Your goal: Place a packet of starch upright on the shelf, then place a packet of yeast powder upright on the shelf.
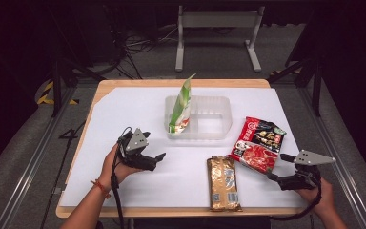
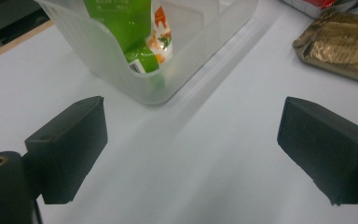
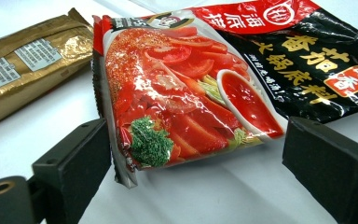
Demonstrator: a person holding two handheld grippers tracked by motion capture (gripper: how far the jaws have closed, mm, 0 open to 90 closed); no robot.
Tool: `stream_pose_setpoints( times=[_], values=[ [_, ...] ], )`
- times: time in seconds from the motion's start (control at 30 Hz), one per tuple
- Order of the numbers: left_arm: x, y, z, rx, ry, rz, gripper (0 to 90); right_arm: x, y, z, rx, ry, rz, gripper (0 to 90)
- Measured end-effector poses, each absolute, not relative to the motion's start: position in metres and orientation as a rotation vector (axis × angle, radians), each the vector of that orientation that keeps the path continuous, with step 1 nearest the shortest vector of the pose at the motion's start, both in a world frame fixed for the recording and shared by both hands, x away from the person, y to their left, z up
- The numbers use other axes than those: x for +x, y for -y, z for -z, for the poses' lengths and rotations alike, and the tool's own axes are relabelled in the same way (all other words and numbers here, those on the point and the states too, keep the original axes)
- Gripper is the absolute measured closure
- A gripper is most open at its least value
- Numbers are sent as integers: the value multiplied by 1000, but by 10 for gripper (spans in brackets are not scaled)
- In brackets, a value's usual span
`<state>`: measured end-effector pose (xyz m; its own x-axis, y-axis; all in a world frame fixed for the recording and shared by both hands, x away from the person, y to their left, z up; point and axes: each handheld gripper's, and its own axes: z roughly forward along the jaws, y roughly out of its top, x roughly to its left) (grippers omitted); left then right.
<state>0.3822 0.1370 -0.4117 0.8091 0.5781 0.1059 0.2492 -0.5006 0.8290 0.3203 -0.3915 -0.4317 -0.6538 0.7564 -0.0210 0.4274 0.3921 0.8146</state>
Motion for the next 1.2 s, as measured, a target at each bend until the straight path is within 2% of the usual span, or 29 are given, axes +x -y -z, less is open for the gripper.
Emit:
stream_pose_setpoints(
  times=[0.07,0.23,0.37,0.43,0.57,0.63,0.7,0.8,1.03,1.2],
  values=[
    [379,-138,416,2135,-599,-489,114,312,389,424,965,-2191,-1172,131],
    [372,-142,426,2184,-597,-453,131,312,387,421,969,-2217,-1196,142],
    [369,-147,430,2212,-607,-390,165,313,387,422,956,-2243,-1234,252],
    [368,-148,432,2236,-618,-343,173,314,380,417,930,-2260,-1254,252],
    [361,-154,437,2209,-652,-286,178,318,357,414,926,-2342,-1190,195],
    [358,-154,438,2215,-654,-295,165,318,354,414,929,-2349,-1182,198],
    [353,-155,440,2229,-643,-283,108,320,344,412,921,-2363,-1133,194],
    [350,-158,445,2232,-639,-236,123,328,328,408,925,-2427,-1126,138],
    [345,-150,445,2256,-581,-216,120,339,262,417,744,-2643,-1074,115],
    [343,-146,446,2273,-555,-208,133,341,246,427,709,-2695,-1107,130]
  ],
)
